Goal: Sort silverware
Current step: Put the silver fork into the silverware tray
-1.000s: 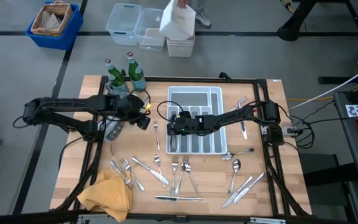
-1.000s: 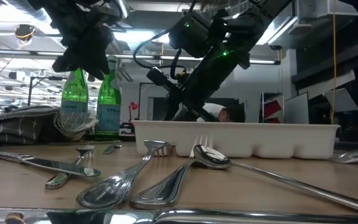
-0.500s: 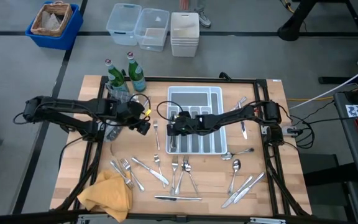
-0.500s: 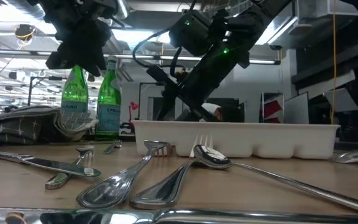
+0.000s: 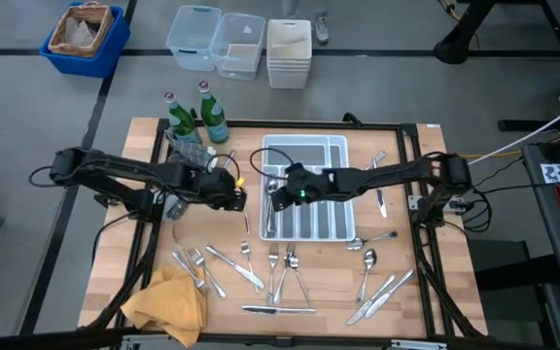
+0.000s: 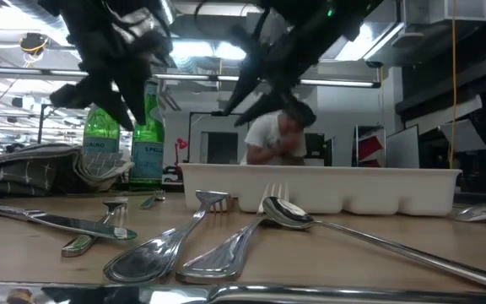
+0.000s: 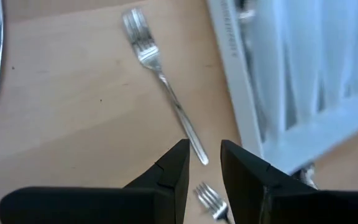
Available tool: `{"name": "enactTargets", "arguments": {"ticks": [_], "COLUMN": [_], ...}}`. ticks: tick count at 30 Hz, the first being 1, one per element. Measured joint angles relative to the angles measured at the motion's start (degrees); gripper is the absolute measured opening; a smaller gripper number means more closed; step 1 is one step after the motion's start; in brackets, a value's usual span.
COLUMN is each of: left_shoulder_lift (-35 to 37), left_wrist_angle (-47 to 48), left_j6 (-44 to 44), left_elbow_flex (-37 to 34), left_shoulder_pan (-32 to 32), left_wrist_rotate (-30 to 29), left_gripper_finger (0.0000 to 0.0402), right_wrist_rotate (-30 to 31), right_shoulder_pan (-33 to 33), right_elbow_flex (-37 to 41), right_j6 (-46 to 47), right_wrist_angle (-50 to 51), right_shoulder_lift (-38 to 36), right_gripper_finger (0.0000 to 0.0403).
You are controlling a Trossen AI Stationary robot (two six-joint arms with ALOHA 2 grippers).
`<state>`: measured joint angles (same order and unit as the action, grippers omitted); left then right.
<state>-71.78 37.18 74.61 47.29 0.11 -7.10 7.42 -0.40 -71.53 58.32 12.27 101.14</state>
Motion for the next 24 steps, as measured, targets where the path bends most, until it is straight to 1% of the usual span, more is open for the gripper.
{"name": "enactTargets", "arguments": {"ticks": [6,9,13,17,24], "left_shoulder_lift": [-7.26,-10.48,-13.68,-15.98,-19.21], "left_wrist_angle": [-5.26,-8.8,-11.24,-11.04,-11.26], "left_j6": [4.46,4.92,6.51,8.11,9.41], "left_elbow_flex": [-0.02,-0.02,-0.02,-0.02,-0.02], "left_shoulder_pan": [0.89,1.61,2.64,3.41,3.76], "left_wrist_rotate": [0.04,0.17,0.82,0.95,0.94], "left_gripper_finger": [0.0082,0.0082,0.0082,0.0082,0.0082], "right_wrist_rotate": [-2.52,-2.73,-2.65,-2.45,-1.9], "right_shoulder_pan": [0.0,0.0,0.0,0.0,0.0], "right_elbow_flex": [-0.05,-0.07,-0.07,-0.07,-0.07], "right_j6": [-10.49,-13.75,-17.06,-19.56,-21.63], "right_wrist_angle": [4.27,8.69,14.77,20.1,25.57], "right_shoulder_lift": [-6.67,-9.96,-14.29,-18.02,-22.72], "right_gripper_finger": [0.0105,0.0105,0.0105,0.0105,0.0105]}}
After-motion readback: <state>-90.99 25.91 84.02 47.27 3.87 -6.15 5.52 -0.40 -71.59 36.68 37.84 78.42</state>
